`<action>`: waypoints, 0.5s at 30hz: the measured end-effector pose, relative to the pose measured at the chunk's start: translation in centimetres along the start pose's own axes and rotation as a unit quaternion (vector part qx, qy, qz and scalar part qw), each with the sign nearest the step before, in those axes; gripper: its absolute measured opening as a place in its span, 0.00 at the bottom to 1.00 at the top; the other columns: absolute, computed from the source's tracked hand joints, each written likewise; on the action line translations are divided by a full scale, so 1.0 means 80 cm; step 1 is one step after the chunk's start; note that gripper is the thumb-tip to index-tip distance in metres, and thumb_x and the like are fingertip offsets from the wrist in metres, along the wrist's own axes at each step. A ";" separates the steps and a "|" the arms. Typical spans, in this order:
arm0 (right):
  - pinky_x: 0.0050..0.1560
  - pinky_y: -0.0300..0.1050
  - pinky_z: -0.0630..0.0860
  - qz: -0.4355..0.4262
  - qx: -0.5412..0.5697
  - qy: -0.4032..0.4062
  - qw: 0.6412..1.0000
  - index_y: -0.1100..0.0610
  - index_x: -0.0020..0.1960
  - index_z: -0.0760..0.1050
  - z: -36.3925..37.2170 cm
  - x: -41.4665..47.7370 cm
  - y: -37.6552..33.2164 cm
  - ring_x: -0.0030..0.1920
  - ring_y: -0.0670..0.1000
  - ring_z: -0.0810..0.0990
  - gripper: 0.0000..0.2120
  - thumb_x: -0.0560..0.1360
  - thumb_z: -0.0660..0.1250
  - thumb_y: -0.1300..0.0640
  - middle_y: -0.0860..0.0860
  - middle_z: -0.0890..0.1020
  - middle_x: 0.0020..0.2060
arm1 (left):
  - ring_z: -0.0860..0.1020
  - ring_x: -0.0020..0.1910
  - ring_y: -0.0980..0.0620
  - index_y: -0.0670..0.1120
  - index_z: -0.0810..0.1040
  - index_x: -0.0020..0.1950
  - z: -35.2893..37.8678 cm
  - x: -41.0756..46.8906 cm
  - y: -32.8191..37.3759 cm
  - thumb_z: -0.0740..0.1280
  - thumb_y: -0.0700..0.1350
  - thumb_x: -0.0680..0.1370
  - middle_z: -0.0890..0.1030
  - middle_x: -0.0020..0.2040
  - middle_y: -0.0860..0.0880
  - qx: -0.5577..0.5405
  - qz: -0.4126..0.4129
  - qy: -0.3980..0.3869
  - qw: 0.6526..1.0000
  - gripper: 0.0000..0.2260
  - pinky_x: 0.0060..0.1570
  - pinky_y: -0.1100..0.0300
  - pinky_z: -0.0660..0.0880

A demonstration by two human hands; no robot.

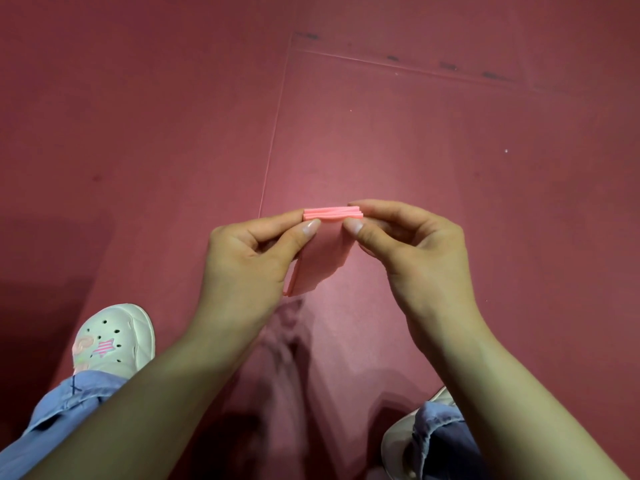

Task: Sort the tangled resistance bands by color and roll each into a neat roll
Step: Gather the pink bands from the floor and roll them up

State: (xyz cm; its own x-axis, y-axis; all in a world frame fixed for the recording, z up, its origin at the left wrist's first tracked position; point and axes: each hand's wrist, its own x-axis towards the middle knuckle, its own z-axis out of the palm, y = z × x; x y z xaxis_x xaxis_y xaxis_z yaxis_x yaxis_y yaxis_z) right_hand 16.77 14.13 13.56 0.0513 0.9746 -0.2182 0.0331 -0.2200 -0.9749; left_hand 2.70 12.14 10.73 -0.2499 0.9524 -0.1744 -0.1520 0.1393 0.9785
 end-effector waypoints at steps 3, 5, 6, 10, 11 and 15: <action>0.42 0.31 0.75 -0.003 -0.010 0.013 1.000 0.53 0.46 0.84 -0.001 -0.001 0.000 0.39 0.39 0.82 0.08 0.70 0.74 0.64 0.47 0.86 0.38 | 0.84 0.48 0.54 0.41 0.84 0.54 0.000 0.000 0.002 0.71 0.37 0.74 0.86 0.47 0.49 0.022 0.033 0.001 0.999 0.09 0.48 0.63 0.79; 0.43 0.29 0.74 -0.008 -0.031 0.021 0.999 0.51 0.46 0.84 0.000 -0.002 0.000 0.41 0.38 0.83 0.08 0.70 0.74 0.63 0.44 0.86 0.39 | 0.83 0.49 0.58 0.43 0.84 0.52 0.000 -0.001 0.002 0.70 0.37 0.74 0.86 0.46 0.52 0.040 0.048 -0.002 0.998 0.08 0.50 0.67 0.77; 0.42 0.28 0.73 -0.009 -0.035 0.025 0.999 0.51 0.46 0.84 0.001 -0.002 0.001 0.41 0.37 0.82 0.08 0.70 0.74 0.62 0.43 0.86 0.39 | 0.83 0.49 0.58 0.44 0.84 0.51 0.001 -0.001 0.002 0.70 0.37 0.74 0.86 0.46 0.54 0.042 0.052 -0.003 0.998 0.08 0.51 0.67 0.76; 0.38 0.25 0.72 -0.005 -0.050 0.043 0.998 0.50 0.45 0.84 0.006 -0.003 0.002 0.38 0.36 0.81 0.07 0.71 0.73 0.61 0.40 0.85 0.34 | 0.83 0.48 0.61 0.47 0.84 0.49 0.004 -0.003 0.001 0.70 0.37 0.75 0.85 0.45 0.57 0.033 0.060 0.000 0.998 0.08 0.49 0.71 0.74; 0.38 0.25 0.72 -0.006 -0.053 0.045 0.998 0.50 0.45 0.84 0.006 -0.004 0.002 0.38 0.36 0.81 0.07 0.71 0.73 0.61 0.40 0.85 0.35 | 0.82 0.48 0.62 0.47 0.84 0.49 0.005 -0.004 0.001 0.70 0.37 0.75 0.85 0.45 0.57 0.031 0.062 0.004 0.998 0.08 0.48 0.72 0.74; 0.44 0.29 0.76 -0.008 -0.047 0.034 0.998 0.53 0.47 0.84 0.006 -0.003 0.000 0.40 0.36 0.82 0.07 0.72 0.72 0.62 0.42 0.85 0.41 | 0.82 0.48 0.64 0.49 0.84 0.48 0.007 -0.003 0.002 0.70 0.37 0.75 0.85 0.44 0.60 0.039 0.081 0.015 0.996 0.08 0.46 0.74 0.74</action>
State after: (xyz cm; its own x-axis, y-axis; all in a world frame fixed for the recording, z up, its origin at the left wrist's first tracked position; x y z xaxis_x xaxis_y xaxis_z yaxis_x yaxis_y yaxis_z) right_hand 16.31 13.89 13.64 0.1177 0.9737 -0.1951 0.1288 -0.2098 -0.9692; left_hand 3.29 12.05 10.97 -0.2941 0.9556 -0.0164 -0.0325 0.0071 0.9994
